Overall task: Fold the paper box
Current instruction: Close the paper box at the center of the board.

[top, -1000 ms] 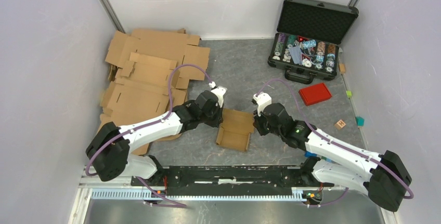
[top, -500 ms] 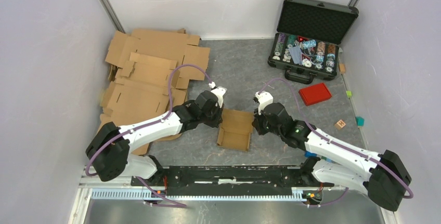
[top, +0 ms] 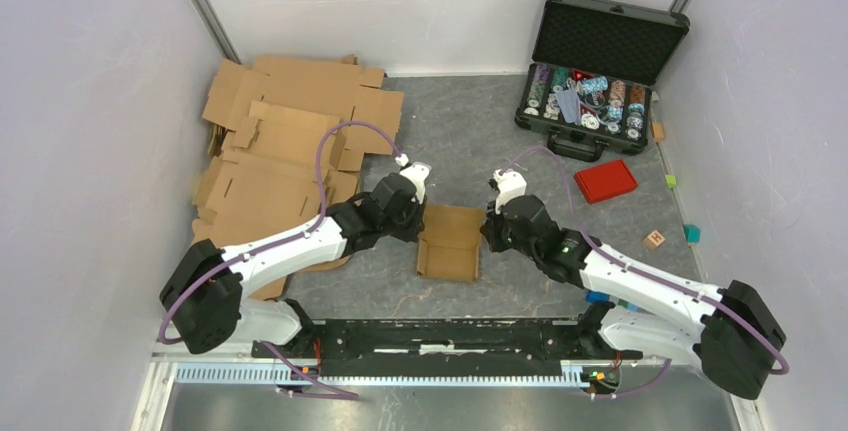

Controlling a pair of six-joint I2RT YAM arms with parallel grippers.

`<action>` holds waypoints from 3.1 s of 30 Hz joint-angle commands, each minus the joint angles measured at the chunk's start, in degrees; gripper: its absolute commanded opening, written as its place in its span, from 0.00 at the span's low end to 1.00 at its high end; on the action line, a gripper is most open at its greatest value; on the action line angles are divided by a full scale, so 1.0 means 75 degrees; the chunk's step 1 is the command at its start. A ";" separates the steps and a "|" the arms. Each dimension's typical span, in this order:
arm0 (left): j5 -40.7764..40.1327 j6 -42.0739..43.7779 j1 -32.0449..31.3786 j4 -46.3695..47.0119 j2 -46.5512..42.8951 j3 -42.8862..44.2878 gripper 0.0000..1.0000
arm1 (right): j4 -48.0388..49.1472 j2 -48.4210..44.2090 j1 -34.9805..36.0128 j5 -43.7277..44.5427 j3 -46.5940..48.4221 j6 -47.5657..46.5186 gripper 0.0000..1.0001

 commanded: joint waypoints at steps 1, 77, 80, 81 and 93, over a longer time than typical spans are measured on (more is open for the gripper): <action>-0.0409 -0.0411 -0.0038 0.0615 -0.0085 0.0197 0.02 | 0.0938 0.0333 0.0100 0.0344 0.0366 0.0038 0.00; -0.3625 -0.2496 -0.0530 0.2664 0.1119 -0.0520 0.02 | 0.3752 0.2705 0.0624 0.3181 0.0179 0.1947 0.00; -0.3614 -0.2484 -0.0530 0.2662 0.1068 -0.0604 0.02 | 0.3759 0.2627 0.0667 0.3171 -0.0013 0.2000 0.00; -0.3619 -0.2478 -0.0530 0.2663 0.1055 -0.0635 0.02 | 0.3757 0.2586 0.0680 0.3179 -0.0076 0.2006 0.00; -0.3369 -0.2459 -0.0530 0.2546 0.0936 -0.0926 0.02 | 0.3310 0.2497 0.1002 0.3279 -0.0297 0.1898 0.00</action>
